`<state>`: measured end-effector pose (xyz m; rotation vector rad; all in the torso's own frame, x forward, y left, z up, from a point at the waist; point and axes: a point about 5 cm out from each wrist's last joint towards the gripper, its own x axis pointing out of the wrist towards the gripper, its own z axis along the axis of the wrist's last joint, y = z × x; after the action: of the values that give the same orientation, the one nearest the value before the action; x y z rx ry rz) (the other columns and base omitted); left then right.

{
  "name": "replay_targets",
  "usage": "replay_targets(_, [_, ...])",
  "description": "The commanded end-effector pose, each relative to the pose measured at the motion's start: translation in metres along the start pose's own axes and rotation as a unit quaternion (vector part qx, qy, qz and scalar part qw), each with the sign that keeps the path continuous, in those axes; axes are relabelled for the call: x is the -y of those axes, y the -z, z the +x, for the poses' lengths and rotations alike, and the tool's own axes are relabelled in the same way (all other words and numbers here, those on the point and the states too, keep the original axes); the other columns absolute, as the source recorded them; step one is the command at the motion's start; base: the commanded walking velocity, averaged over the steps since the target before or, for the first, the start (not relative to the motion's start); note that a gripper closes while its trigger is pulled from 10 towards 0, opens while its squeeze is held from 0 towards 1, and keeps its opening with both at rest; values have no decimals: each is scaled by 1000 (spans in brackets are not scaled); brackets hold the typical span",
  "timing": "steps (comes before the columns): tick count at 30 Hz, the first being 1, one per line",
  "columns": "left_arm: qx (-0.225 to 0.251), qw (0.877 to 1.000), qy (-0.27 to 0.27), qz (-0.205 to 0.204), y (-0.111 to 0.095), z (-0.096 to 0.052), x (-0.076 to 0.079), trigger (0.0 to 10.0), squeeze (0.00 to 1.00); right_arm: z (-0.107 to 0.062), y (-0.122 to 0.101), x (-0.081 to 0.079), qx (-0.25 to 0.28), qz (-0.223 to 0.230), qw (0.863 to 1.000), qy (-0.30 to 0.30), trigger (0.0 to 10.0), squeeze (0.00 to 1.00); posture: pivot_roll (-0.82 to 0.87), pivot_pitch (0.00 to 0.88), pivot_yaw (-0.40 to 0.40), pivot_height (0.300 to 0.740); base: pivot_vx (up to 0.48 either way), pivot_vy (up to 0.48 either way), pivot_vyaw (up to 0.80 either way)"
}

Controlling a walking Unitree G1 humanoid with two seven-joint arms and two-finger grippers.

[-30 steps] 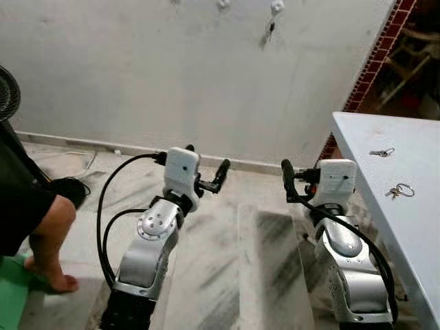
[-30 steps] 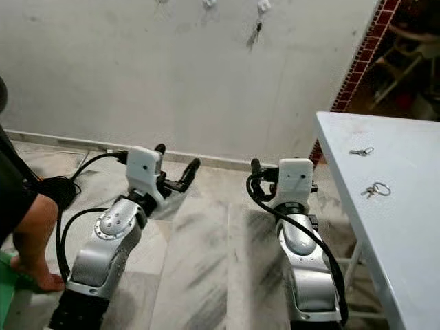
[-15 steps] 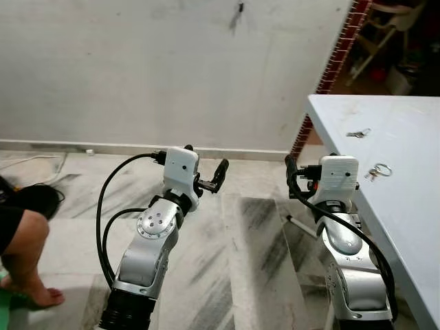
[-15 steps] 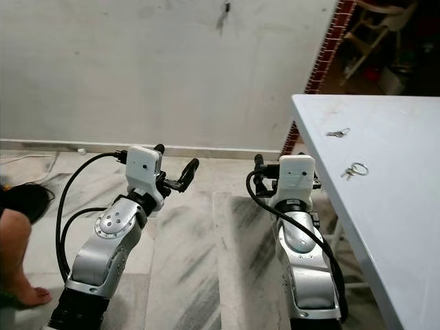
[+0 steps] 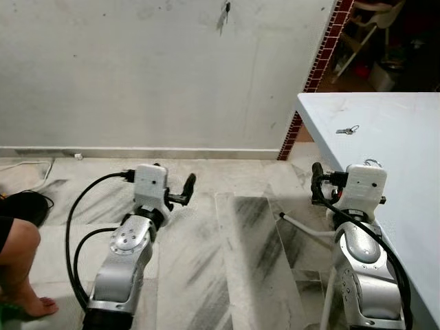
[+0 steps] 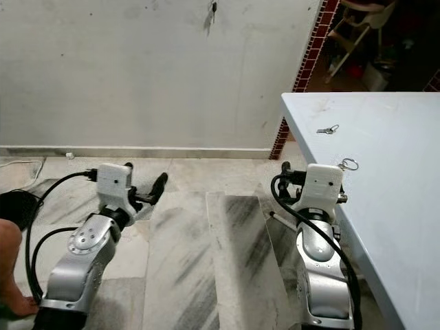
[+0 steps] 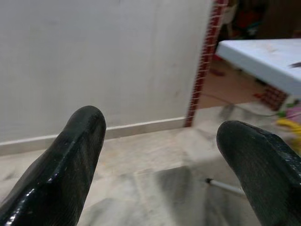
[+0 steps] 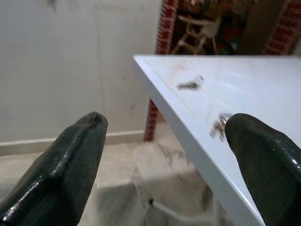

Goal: Hang keys on a hook

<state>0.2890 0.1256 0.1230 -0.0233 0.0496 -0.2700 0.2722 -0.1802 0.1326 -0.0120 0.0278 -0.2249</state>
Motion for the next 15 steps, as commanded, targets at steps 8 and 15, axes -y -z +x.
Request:
replay_targets(8, [22,1000,19,-9,-13,5,9,10000,0,-6,7,5,-22,16,999,25,10000,0,29,21,-66,740,0,0,-800])
replay_targets(15, [22,999,31,-16,-14,7,13,10000,0,-9,9,3,-29,16,999,21,10000,0,26,23,-58,740,0,0,-800])
